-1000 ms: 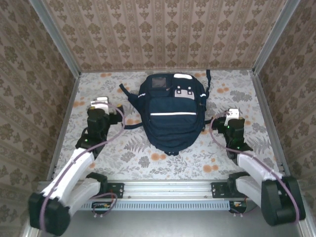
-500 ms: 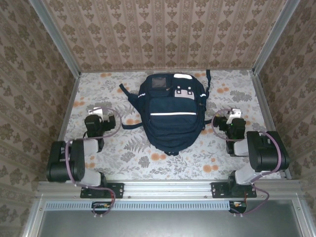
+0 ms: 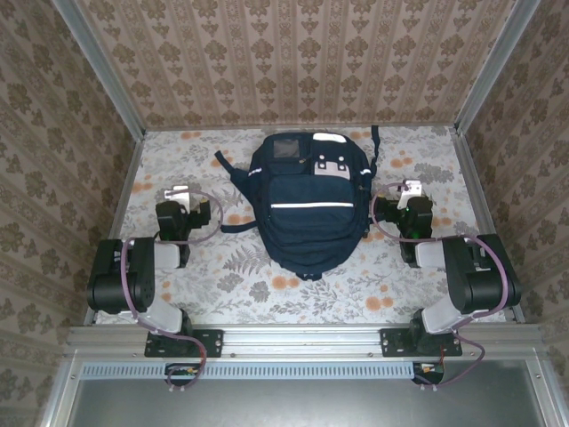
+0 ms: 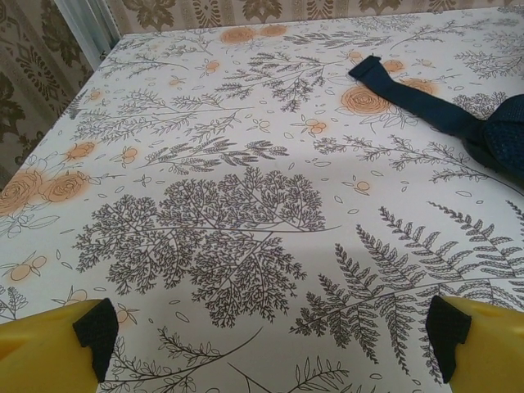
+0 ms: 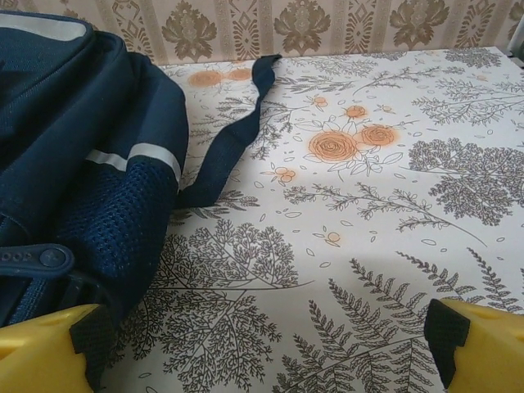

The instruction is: Pack the student bag

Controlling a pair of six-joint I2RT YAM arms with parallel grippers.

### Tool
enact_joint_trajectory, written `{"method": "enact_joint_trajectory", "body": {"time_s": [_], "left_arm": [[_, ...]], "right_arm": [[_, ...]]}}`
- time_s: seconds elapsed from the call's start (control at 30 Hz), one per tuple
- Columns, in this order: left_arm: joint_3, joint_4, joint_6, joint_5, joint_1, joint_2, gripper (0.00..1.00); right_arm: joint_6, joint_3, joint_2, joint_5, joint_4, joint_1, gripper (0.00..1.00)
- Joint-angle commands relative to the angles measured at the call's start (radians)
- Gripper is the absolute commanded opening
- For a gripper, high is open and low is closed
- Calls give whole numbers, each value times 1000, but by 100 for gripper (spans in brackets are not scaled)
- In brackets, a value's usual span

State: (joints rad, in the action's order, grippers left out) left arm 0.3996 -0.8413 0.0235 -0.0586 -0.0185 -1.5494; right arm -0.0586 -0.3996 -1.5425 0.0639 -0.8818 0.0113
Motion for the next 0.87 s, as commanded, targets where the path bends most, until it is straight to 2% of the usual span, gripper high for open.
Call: {"method": "enact_joint_trajectory", "body": {"time_s": [0.0,0.53,0.6,0.83], "left_arm": [[5,-12,23,13,-4,15,100],[6,-12,24,11,-7,14,100],[5,-12,24,11,-6,15,100],[9,-4,32,43,-3,13,100]], "right_arm": [[14,-1,14,22,14,1,100],[17,-3,13,21,19,3,100],[34,-13,14,-18,36,3,100],[31,-10,14,-24,33,1,100]]}}
